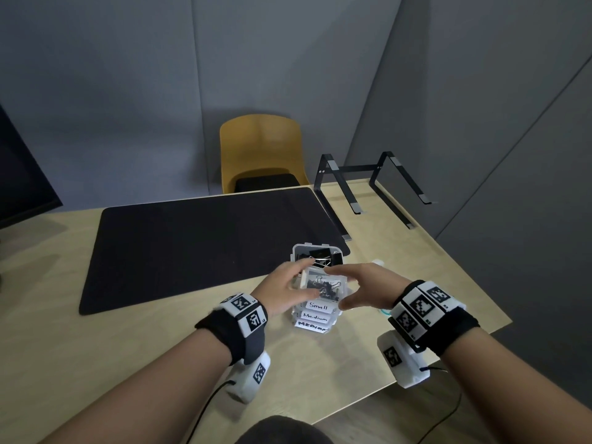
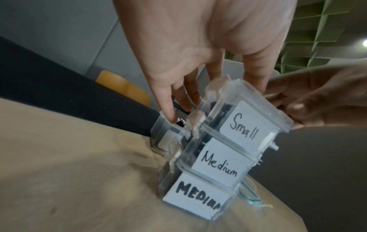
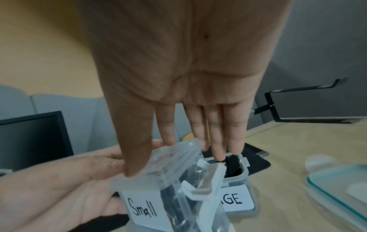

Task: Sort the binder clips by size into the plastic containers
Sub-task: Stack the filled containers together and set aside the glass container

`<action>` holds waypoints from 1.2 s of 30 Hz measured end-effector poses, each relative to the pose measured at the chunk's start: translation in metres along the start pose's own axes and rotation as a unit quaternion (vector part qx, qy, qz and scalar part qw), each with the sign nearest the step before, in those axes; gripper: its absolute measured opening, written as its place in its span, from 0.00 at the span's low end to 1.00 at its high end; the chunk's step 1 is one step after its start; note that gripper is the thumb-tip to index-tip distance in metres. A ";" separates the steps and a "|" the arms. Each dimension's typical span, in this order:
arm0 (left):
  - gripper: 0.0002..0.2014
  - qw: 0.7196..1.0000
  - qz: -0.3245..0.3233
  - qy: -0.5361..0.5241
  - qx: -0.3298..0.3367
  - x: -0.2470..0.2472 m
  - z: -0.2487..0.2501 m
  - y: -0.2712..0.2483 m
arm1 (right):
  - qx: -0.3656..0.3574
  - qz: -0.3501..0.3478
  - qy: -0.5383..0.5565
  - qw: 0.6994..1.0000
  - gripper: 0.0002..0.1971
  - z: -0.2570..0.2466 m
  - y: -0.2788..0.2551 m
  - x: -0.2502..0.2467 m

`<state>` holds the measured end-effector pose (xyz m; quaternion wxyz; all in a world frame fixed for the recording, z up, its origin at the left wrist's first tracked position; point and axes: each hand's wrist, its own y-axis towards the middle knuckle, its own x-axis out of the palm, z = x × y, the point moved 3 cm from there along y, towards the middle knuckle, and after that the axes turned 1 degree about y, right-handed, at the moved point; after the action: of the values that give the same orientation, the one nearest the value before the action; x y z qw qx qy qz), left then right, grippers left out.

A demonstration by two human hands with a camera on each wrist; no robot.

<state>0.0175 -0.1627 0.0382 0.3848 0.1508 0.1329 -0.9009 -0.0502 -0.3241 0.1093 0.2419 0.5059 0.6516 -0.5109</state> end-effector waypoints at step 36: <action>0.25 0.997 -0.002 -0.072 -0.010 0.010 -0.018 0.000 | 0.150 0.191 0.132 0.961 0.15 0.074 0.009 0.031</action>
<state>0.0138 -0.1629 0.0178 0.3930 0.0813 0.1143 -0.9088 -0.0687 -0.3787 0.0532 0.1680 0.7145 0.4849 -0.4755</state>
